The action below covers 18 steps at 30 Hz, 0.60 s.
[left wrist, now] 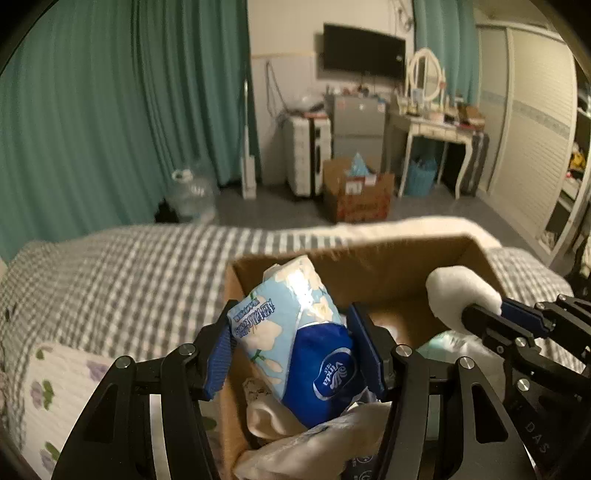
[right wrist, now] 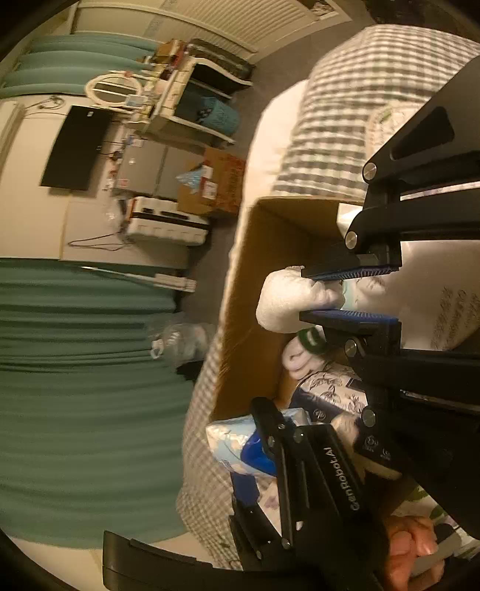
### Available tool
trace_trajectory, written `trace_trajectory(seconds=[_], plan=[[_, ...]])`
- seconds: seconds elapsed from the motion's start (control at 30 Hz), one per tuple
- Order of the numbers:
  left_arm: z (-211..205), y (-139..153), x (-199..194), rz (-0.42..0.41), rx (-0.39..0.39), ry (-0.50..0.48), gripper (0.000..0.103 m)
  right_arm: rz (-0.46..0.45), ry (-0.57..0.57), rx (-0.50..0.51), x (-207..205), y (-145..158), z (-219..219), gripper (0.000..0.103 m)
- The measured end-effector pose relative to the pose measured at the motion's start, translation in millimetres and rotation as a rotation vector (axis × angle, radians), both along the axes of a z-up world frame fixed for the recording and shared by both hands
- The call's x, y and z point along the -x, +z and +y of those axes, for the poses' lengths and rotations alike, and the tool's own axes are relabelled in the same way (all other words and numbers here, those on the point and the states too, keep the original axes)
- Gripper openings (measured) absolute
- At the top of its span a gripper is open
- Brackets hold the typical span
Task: Organize soft objects
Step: 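Carry the tissue pack and white item over the cardboard box with both tools, then open both tools to drop the tissue pack and white item into the box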
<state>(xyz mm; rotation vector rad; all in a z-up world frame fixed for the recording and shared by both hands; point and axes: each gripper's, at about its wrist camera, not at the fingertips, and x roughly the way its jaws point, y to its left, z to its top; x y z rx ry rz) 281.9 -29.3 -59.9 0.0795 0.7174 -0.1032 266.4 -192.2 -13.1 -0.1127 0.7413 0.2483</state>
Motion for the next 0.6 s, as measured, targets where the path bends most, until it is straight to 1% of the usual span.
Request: trace_trajectory(seconds=[0.07,0.17,0.23,0.3,0.37,0.43,0.5,0.57,0.6], plan=[[-1.2,-2.6,-1.4,0.031,0.004,-0.012,0.058,0.039,-0.002,-0.003,-6.1,-9.5,-0.8,0.015],[-11.5,-11.5,-8.1,0.074,-0.052,-0.022,0.06,0.101,-0.007,0.015,-12.8,-24.9,-0.5,0.015],[-14.7,-18.4,-10.4,0.095,-0.031,-0.038,0.06,0.124,-0.01,0.057,-13.4,-34.4,4.9,0.015],[-15.7,-18.2,-10.3,0.1,-0.014,-0.037,0.06,0.132,-0.006,0.095,-11.8,-38.7,9.3,0.015],[-13.9,-18.3,-12.7,0.107,-0.005,-0.037,0.061,0.127,0.001,0.109,-11.2,-39.8,12.3,0.016],[-11.3,-17.9,-14.5,0.112,0.006,-0.04,0.063,0.117,0.005,0.102,-10.7,-40.0,12.4,0.018],[-11.3,-16.5,-17.0,0.113,0.021,-0.05,0.064,0.108,0.013,0.091,-9.2,-39.4,13.2,0.022],[-10.7,-14.4,-16.9,0.109,0.047,-0.056,0.07,0.096,0.021,0.084,-9.6,-36.3,16.6,0.03],[-11.3,-14.1,-16.3,0.107,0.052,-0.054,0.07,0.086,0.028,0.08,-8.1,-32.2,16.8,0.032]])
